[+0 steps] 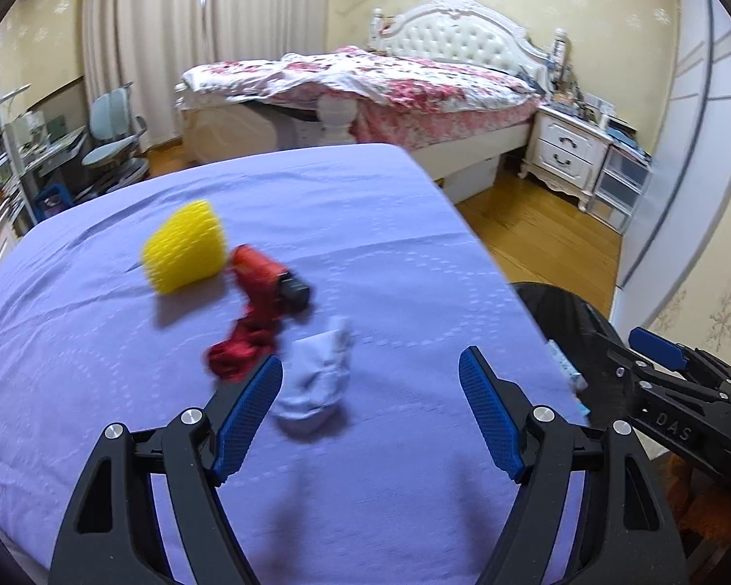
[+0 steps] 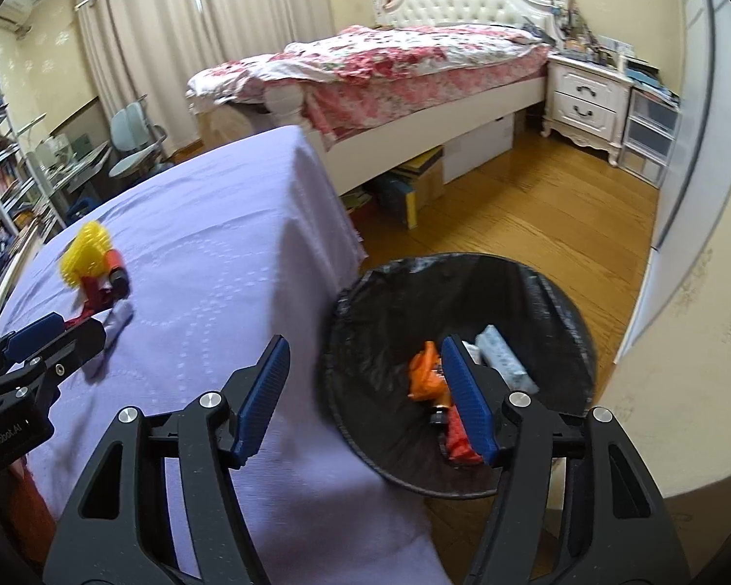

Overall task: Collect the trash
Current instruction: 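Move the right tool to the white cloth and close on it, then grasp the red ribbon with the left tool while the right tool holds the white cloth, then carry the red ribbon and white cloth over the black bin, then open both tools to drop the ribbon and cloth into the bin, then move both tools back toward the yellow net and red can, then grasp the red can with the right tool while the left tool grasps the yellow foam net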

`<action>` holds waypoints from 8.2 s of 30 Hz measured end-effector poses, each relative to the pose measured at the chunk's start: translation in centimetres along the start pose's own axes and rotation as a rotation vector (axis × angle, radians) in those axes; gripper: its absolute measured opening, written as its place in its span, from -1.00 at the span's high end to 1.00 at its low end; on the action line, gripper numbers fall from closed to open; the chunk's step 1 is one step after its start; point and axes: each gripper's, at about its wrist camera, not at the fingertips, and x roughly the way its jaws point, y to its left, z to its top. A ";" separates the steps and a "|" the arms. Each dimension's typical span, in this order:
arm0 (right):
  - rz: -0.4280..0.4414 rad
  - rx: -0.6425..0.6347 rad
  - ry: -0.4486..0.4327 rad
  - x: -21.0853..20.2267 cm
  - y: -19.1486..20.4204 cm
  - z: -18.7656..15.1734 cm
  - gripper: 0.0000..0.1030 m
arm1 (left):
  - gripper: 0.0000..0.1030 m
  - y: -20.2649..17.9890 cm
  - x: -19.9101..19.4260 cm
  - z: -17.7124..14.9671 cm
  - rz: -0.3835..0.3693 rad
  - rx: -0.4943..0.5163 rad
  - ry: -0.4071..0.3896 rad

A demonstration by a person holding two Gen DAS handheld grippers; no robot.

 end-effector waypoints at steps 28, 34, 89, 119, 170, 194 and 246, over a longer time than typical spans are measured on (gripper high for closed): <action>0.162 -0.228 0.130 3.9 17.6 -1.0 -0.37 | -0.48 11.8 -0.7 -4.1 0.198 -0.175 0.040; 0.132 -0.227 0.127 3.8 16.5 -0.9 -0.37 | -0.48 11.9 -0.9 -4.1 0.179 -0.186 0.038; 0.156 -0.212 0.112 5.4 12.3 1.6 0.33 | 0.10 6.5 4.0 -0.4 0.006 -0.053 0.109; 0.168 -0.217 0.100 2.0 12.3 -1.4 0.34 | 0.53 6.4 0.3 -2.9 0.012 -0.088 0.053; -0.095 0.155 -0.050 -1.5 -9.6 -0.4 0.34 | 0.53 -14.0 5.5 1.3 -0.219 0.197 0.064; -0.109 0.155 -0.047 -1.1 -8.7 -0.5 -0.21 | -0.45 -9.8 3.7 0.9 -0.093 0.152 0.018; 0.154 -0.331 0.127 10.4 20.4 5.0 0.50 | -0.55 13.6 3.1 -0.1 0.236 -0.138 0.061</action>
